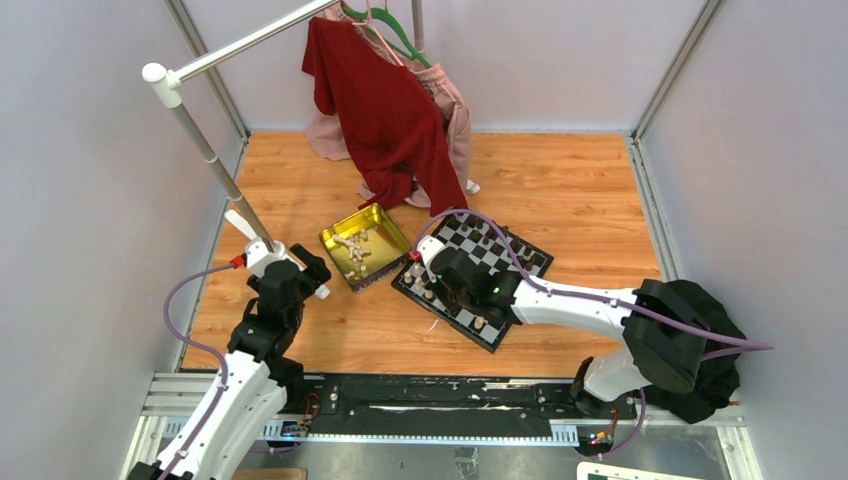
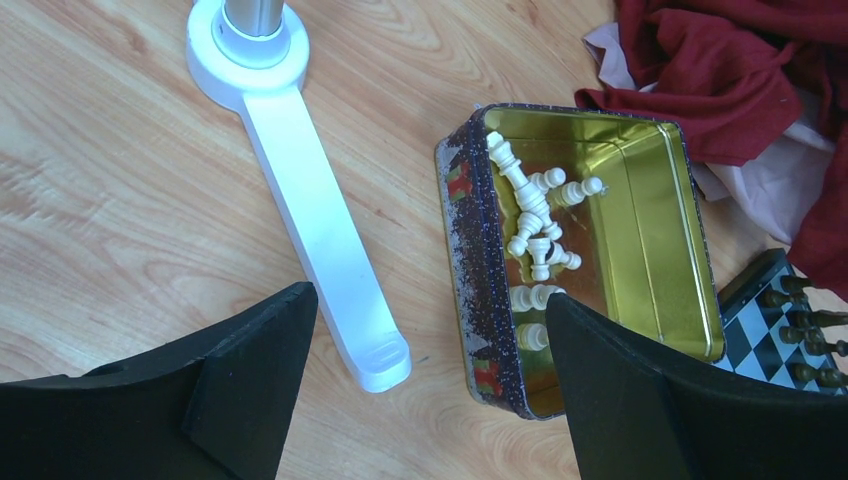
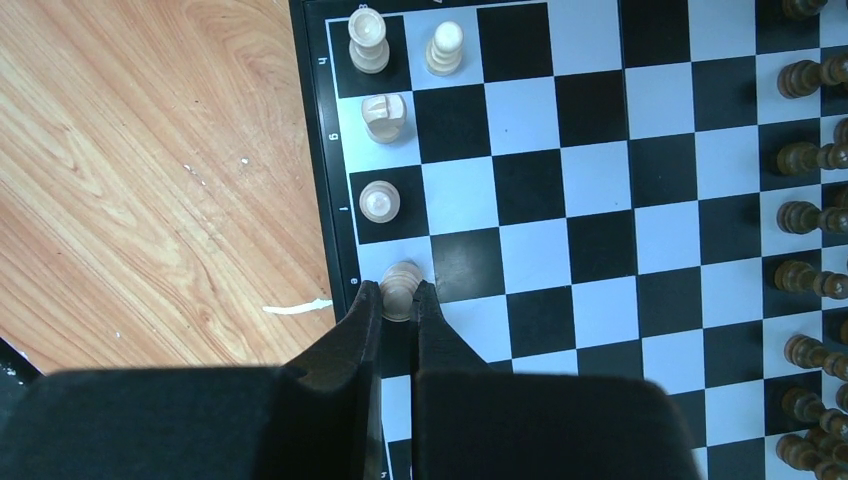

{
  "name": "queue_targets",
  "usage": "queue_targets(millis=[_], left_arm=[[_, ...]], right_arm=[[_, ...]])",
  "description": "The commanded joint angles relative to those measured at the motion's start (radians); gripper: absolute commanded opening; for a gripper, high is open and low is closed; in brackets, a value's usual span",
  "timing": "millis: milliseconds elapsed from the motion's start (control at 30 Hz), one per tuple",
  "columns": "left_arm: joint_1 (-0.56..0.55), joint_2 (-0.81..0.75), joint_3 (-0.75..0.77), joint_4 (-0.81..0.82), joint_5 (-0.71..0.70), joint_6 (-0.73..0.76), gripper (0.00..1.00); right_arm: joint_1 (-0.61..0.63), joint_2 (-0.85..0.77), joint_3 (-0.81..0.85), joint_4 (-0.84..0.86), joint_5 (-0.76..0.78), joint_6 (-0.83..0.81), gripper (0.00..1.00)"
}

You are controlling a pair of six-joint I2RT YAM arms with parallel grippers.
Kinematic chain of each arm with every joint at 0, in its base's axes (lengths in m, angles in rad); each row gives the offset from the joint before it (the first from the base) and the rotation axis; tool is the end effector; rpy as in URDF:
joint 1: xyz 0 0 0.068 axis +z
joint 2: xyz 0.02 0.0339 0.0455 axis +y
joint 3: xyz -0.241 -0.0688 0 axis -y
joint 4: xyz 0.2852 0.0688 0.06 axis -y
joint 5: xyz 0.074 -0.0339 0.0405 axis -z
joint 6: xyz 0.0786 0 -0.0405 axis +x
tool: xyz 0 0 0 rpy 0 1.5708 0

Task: Set up the chess pieces on the board
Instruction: Place the chess piece on the chessboard.

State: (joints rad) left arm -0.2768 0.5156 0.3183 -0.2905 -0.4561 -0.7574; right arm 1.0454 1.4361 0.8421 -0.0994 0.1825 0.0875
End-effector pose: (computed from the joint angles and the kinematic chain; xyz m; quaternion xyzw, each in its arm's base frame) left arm 0.2302 -0.0294 0.1675 -0.3118 0.7830 -0.0798 0.5322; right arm 0.1999 0.3163 0.1457 -0.3811 0.8179 0.1574 0.4012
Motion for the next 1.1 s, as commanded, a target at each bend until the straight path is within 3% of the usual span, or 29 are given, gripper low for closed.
queue_targets(millis=[0,467,567,800,1067], left_arm=[[-0.002,0.004,0.006,0.035,-0.003,0.007,0.90],[-0.002,0.003,0.003,0.034,-0.003,0.009,0.90],[-0.002,0.004,0.002,0.036,-0.001,0.009,0.90],[-0.002,0.013,0.004,0.039,0.006,0.009,0.90],[-0.002,0.012,0.004,0.042,0.008,0.007,0.90]], right_arm=[[0.011,0.020,-0.002,0.029,-0.017,0.016,0.00],[0.010,0.032,-0.013,0.047,-0.025,0.027,0.01],[0.011,0.026,-0.020,0.047,-0.016,0.032,0.06],[0.010,0.021,-0.023,0.040,-0.010,0.034,0.34],[0.011,-0.012,-0.012,0.020,0.005,0.021,0.40]])
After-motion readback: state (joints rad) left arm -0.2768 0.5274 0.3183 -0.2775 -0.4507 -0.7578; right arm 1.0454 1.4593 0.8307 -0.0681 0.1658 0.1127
